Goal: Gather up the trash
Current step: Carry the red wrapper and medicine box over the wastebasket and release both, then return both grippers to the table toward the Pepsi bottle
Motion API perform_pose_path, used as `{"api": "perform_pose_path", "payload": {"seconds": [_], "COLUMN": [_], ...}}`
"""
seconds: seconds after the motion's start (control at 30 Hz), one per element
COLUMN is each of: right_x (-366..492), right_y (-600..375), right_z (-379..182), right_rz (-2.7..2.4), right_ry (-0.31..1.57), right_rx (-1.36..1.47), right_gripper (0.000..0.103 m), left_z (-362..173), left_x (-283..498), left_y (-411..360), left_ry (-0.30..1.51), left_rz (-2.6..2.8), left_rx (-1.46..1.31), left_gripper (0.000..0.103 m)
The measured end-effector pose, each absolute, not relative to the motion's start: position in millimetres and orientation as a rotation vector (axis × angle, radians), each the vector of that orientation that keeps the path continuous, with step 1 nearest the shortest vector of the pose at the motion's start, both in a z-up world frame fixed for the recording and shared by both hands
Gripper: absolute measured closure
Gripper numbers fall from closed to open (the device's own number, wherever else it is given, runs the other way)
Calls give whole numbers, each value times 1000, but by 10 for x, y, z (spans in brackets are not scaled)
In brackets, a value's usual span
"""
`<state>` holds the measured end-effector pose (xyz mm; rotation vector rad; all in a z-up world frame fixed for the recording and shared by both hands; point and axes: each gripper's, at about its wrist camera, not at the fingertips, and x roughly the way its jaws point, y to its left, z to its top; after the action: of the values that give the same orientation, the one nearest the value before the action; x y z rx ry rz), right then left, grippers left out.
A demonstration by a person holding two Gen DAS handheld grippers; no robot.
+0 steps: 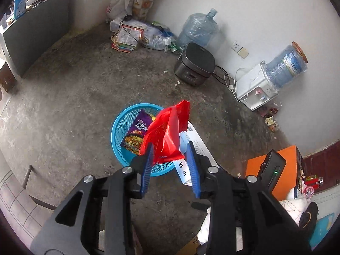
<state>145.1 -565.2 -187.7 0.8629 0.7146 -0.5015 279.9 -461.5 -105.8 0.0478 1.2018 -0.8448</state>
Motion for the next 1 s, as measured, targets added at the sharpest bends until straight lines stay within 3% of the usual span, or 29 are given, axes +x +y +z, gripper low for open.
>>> {"api": "perform_pose_path", "payload": {"seconds": [0.13, 0.27, 0.37, 0.47, 0.53, 0.67, 0.8, 1.0], "right_x": [1343, 1050, 886, 821, 812, 766, 699, 590], "right_y": [-5722, -5626, -5507, -5340, -5181, -4758, -4322, -3839], "right_z": [-2305, -2289, -2034, -1634, -1311, -704, -253, 220], "right_rz": [-552, -589, -615, -618, -611, -578, -544, -427], "right_ry": [762, 716, 670, 605, 562, 456, 366, 286], "right_rx": [969, 963, 902, 793, 710, 540, 393, 353], "right_gripper": [20, 20, 20, 20, 19, 7, 7, 7], "left_z": [-1364, -1236, -956, -540, -229, 326, 655, 944], "left_x": [2880, 2778, 2693, 2547, 2399, 2021, 1716, 1417], "left_y": [-4668, -4544, -4354, -4080, -3852, -3315, -2694, -1617], "left_ry": [1268, 1215, 1169, 1108, 1026, 833, 713, 562], "left_rz": [-790, -815, -844, -876, -888, -866, -756, -681], "left_rx": [16, 15, -55, -148, -181, -192, -194, -262], "left_gripper": [62, 62, 61, 50, 36, 19, 12, 12]}}
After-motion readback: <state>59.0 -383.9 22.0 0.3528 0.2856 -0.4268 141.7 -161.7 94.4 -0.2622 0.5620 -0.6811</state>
